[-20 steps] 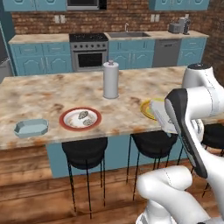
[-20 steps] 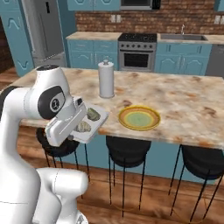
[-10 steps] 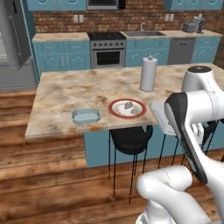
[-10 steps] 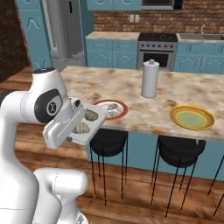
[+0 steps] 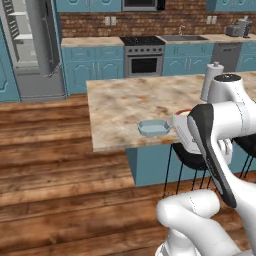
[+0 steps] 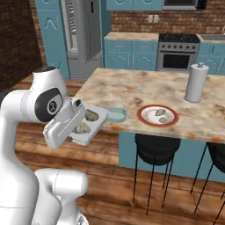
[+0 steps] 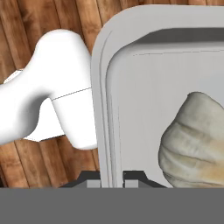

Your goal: Place two dumplings into each of the tupperware containers and then place the containers in the fridge.

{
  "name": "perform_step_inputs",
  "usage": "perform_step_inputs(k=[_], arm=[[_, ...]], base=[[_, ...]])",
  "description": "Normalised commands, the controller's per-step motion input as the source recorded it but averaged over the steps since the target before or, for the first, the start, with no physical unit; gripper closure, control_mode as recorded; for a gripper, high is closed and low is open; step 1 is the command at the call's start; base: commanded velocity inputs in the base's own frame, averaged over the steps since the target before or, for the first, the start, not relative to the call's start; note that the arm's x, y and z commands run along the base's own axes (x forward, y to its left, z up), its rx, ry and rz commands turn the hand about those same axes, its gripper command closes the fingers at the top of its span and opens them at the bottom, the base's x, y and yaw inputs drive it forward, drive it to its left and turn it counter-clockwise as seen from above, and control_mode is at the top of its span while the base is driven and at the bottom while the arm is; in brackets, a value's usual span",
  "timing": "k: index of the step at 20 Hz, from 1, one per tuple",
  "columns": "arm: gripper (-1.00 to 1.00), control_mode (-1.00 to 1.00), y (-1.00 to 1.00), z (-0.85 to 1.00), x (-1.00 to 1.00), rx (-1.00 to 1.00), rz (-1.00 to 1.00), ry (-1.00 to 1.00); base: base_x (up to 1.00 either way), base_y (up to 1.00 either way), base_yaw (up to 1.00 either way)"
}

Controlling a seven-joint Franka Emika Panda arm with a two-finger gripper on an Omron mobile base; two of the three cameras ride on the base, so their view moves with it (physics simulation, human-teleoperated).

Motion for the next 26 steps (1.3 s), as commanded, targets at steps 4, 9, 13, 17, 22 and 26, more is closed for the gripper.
perform_step_inputs(k=[4,9,13,17,22,26], arm=[[1.00,1.00,0.00,0.00,0.00,0.00,0.00,0.00],[1.00,1.00,0.00,0.00,0.00,0.00,0.00,0.00],[1.00,1.00,0.00,0.00,0.00,0.00,0.00,0.00],[1.00,1.00,0.00,0.00,0.00,0.00,0.00,0.00],[1.00,1.00,0.00,0.00,0.00,0.00,0.00,0.00],[1.00,1.00,0.00,0.00,0.00,0.00,0.00,0.00]], base=[[0.38,1.00,0.01],[0.53,1.00,0.00],[0.56,1.00,0.00],[0.62,1.00,0.00],[0.66,1.00,0.00],[0.71,1.00,0.01]])
